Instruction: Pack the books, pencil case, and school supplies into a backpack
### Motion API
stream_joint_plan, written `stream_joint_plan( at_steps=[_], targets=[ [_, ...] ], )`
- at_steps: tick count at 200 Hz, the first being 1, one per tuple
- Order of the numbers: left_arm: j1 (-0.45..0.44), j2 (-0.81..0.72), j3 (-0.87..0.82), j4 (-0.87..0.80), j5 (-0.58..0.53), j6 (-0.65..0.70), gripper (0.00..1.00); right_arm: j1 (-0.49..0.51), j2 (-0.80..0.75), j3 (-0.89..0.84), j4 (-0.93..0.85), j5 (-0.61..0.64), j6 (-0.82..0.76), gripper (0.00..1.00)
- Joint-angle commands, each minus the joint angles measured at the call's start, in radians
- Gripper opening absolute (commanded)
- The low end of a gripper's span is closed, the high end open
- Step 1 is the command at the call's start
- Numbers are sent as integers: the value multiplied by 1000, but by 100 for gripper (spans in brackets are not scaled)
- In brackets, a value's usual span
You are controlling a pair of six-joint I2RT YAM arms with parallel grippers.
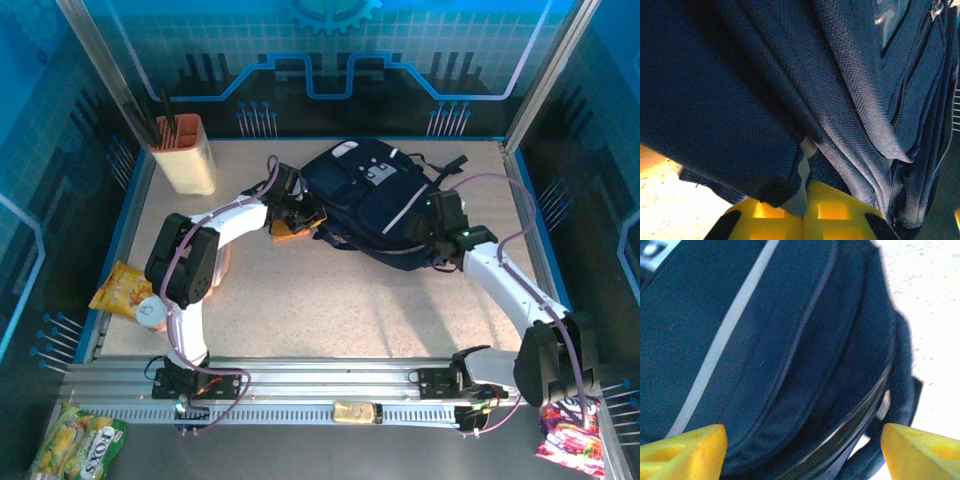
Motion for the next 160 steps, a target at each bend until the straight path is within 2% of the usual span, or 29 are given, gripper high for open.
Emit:
stream_joint_plan(
  at_steps=[1,42,73,117,160],
  targets=[
    [-19,-8,-8,68,83,-16,0,137,-32,35,-84,88,66,80],
    [-19,-15,-16,100,108,-21,0,396,79,86,-4,104,144,76],
    [-18,-33,-35,128,126,-20,0,521,220,166,44,145,199,68],
    [-17,-48,-61,151,172,-21,0,558,353,228,99,170,290,45],
    [-17,-54,-69,163,209,-20,0,548,459,304,41,241,358,32]
  ],
)
